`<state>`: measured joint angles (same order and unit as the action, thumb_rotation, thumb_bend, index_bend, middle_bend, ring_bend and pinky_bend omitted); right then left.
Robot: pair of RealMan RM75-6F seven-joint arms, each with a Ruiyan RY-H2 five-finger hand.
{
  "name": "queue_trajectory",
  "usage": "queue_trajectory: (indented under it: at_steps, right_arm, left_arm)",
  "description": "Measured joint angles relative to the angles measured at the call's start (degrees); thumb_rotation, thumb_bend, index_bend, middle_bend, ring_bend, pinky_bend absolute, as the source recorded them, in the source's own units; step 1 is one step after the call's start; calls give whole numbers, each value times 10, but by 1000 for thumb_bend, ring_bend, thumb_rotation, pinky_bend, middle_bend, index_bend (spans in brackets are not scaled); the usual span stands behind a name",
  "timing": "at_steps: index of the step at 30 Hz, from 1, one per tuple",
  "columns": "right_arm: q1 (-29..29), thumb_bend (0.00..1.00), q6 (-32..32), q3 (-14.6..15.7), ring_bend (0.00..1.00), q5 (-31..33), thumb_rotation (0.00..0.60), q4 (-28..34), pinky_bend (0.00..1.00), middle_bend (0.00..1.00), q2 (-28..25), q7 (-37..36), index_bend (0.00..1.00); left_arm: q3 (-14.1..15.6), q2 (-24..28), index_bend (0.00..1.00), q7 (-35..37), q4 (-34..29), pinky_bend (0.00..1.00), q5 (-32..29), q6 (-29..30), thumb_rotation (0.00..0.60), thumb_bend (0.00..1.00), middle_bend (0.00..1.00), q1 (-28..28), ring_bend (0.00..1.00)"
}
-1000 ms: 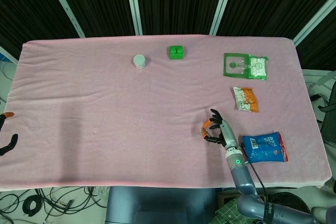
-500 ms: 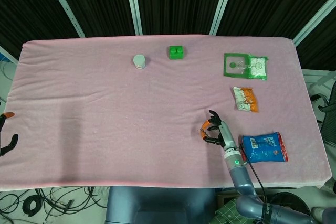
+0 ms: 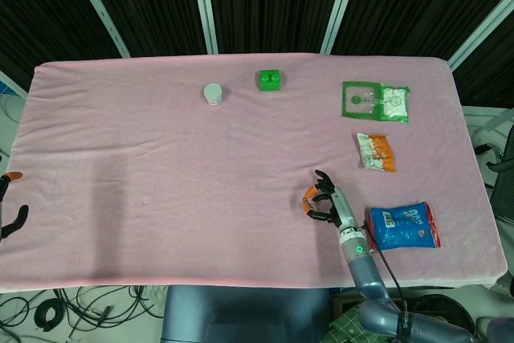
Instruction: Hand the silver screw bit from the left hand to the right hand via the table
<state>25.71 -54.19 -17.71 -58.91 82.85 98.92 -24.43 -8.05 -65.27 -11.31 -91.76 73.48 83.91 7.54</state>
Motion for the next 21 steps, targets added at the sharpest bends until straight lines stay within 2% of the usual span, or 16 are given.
queue_trajectory:
  at_steps: [21]
  right_arm:
    - [-4, 365, 4, -1, 94, -4, 600, -18, 324, 41, 9, -9, 658]
  left_arm:
    - [0, 0, 289, -2, -2, 0, 4, 6, 600, 337, 28, -3, 0]
